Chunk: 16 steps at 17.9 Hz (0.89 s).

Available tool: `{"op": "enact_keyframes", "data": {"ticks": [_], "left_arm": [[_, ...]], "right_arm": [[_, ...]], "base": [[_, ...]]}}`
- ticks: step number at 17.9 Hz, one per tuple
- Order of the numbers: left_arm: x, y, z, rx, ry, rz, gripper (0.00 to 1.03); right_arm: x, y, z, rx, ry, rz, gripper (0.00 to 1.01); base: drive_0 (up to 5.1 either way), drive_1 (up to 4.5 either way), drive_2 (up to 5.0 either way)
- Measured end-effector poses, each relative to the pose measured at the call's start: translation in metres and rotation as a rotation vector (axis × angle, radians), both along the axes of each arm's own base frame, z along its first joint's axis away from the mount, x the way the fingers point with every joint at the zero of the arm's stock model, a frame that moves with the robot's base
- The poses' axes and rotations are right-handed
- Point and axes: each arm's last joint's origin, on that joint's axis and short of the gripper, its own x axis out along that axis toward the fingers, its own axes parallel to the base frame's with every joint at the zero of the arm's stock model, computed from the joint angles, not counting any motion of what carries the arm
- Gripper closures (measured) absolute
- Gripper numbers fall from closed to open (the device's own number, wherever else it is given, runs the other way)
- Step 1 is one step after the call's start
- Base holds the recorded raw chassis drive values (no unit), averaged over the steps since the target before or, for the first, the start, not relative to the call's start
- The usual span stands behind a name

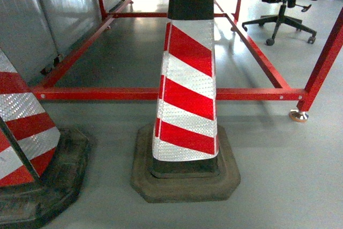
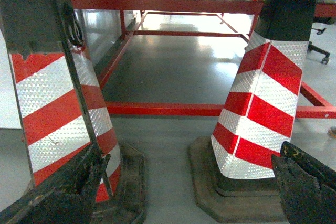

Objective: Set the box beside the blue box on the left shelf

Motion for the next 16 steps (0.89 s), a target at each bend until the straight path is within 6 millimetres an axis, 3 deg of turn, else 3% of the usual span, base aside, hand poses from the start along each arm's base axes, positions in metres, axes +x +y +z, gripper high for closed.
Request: {"op": "enact_keyframes", "data": {"ticks": [16], "left_arm": [[0.0,0.0,0.0,0.0,0.0,0.0,0.05]], "right_arm": [[0.0,0.0,0.0,0.0,0.0,0.0,0.03]], "base": [[0.0,0.0,0.0]]}}
